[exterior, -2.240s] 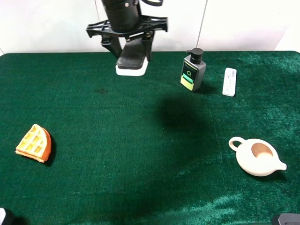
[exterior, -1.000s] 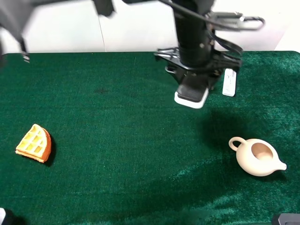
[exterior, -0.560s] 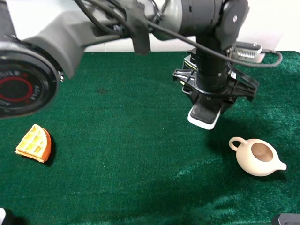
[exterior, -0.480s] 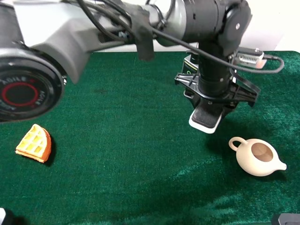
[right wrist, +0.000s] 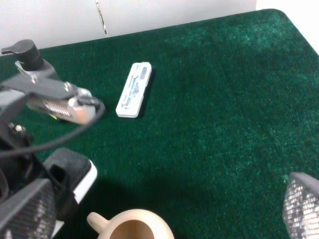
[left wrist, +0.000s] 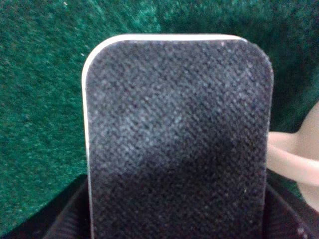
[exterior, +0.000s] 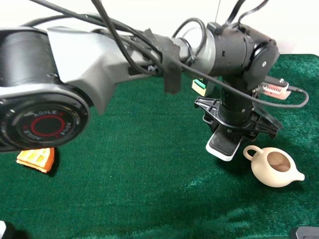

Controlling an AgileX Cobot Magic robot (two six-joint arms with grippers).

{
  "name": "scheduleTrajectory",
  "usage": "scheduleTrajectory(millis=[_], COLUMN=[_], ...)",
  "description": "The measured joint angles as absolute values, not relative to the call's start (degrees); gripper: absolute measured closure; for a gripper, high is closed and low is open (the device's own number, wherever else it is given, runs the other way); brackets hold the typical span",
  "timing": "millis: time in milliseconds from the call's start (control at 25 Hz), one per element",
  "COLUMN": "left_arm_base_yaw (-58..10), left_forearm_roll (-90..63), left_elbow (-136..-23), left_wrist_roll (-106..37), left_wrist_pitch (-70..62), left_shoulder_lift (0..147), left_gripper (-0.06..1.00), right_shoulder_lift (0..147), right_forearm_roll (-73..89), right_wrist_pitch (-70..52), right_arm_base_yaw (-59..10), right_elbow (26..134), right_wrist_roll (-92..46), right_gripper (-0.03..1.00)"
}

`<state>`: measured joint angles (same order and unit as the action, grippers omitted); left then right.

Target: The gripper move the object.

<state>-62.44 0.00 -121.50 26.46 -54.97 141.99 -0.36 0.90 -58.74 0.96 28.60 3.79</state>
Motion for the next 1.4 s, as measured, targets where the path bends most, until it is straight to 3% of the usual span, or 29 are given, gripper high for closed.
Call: scheduleTrajectory(millis=[1160, 1240, 1400], left_arm_base_yaw=[-62.74, -62.74, -62.74], left_forearm_roll=[0.97, 0.97, 0.98], left_elbow=[-121.5, -121.5, -121.5], left_wrist_roll=[25.89, 25.9, 25.78], left_wrist_pitch=[-58.01, -57.96, -57.78], left_shoulder_lift=[144.45, 144.45, 144.45], left_gripper=[0.3, 0.27, 0.1], right_shoulder_lift=[-0.36, -0.36, -0.36], right_forearm_roll=[1.01, 1.01, 1.01], right_wrist_pitch=[-58.74, -58.74, -58.74], right_arm_base_yaw=[0.96, 0.96, 0.96], right_elbow=[28.6, 28.6, 28.6], right_wrist_roll=[3.79, 3.79, 3.79], right_gripper=[0.27, 0.27, 0.27])
